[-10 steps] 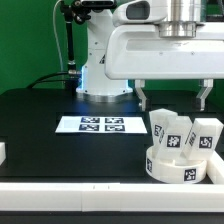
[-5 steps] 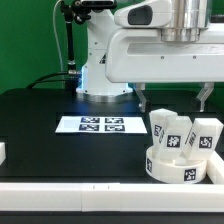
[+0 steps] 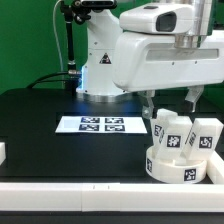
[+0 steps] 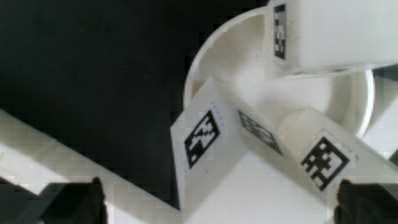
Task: Assemble stool
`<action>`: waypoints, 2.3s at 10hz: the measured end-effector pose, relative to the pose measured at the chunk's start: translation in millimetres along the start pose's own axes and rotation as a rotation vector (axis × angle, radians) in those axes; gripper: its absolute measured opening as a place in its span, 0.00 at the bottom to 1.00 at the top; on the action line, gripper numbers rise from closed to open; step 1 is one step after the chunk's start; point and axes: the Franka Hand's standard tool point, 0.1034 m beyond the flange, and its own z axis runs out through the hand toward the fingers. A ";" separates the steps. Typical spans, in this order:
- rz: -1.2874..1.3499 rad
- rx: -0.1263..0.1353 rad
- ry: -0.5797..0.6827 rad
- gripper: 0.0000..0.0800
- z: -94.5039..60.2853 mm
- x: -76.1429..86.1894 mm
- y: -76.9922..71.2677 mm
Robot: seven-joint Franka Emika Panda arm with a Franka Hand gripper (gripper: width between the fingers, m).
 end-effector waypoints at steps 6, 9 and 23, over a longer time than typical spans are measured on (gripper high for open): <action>-0.404 -0.041 -0.030 0.81 -1.8 -4.9 12.8; -0.653 -0.059 -0.064 0.81 3.5 -1.3 9.7; -0.723 -0.088 -0.102 0.42 17.1 8.9 12.9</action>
Offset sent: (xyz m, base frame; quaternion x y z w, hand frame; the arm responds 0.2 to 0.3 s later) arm 0.0000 0.0000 0.0000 0.0000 0.0000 -0.1938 0.9810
